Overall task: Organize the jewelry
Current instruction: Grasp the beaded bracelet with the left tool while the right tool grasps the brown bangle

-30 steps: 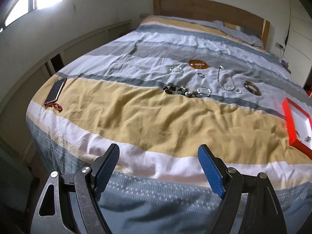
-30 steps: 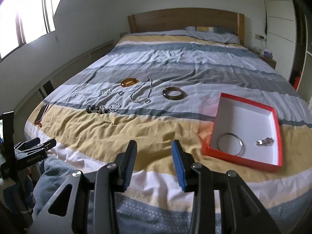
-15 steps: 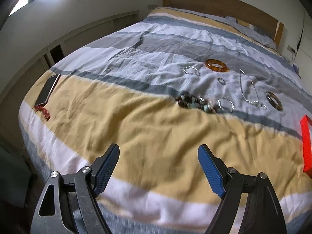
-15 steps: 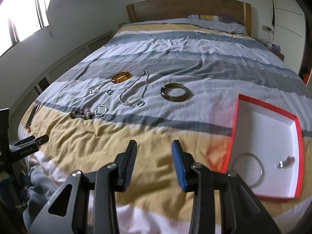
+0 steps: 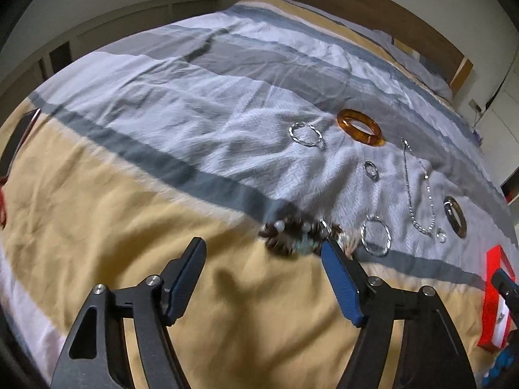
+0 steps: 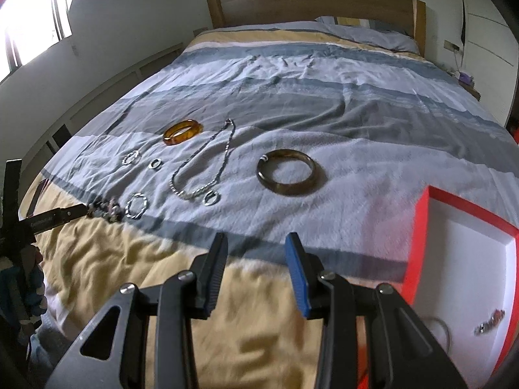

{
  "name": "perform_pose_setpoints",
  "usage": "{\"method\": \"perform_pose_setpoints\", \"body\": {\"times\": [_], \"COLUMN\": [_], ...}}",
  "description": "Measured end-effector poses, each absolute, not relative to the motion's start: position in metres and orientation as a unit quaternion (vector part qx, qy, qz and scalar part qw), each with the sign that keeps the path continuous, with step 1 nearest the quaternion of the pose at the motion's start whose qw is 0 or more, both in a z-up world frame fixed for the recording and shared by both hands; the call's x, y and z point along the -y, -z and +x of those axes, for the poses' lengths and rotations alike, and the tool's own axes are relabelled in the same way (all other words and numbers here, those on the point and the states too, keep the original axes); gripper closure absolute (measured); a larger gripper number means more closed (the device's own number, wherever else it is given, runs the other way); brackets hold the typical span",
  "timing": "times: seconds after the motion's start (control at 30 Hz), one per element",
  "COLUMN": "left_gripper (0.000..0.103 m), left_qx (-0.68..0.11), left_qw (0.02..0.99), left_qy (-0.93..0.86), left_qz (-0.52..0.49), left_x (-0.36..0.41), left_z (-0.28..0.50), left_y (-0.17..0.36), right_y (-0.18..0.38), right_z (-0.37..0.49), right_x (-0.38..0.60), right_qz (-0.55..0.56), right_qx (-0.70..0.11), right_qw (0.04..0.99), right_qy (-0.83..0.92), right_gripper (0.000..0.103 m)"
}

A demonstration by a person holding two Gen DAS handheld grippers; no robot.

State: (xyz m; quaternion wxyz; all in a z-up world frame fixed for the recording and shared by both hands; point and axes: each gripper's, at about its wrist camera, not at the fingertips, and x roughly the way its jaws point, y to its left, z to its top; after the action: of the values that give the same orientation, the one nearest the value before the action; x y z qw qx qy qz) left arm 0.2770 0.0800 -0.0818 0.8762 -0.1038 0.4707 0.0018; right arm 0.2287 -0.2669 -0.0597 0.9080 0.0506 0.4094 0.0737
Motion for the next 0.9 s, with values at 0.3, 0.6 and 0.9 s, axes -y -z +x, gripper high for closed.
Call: {"method": "perform_pose_setpoints", "body": {"times": [0.3,0.6,0.9], "left_gripper": [0.088,0.093,0.093], "left_qx": [-0.486,-0.469,-0.454], "left_qw": [0.868,0.877,0.883], "left_qy": [0.041,0.047,0.056], "left_qz": [-0.093,-0.096,-0.109], "left_x": [-0.065,-0.066,-0.075], "left_z": [0.297,0.287,0.279], "left_y": [0.104,0.099,0.083], "right_y": [0.077,0.082,0.101], "right_z": [0.263,0.299,0.346], "right_x": [0.271,0.277,0.301], "right_qz": [0.054,0.066,0.087], "right_qx": [-0.42,-0.419,-0.44], "right_qw": [0.903,0.904,0.894], "right_qy": [-0.069,-0.055,-0.018], "right_gripper": [0.068,0.068,0.068]}}
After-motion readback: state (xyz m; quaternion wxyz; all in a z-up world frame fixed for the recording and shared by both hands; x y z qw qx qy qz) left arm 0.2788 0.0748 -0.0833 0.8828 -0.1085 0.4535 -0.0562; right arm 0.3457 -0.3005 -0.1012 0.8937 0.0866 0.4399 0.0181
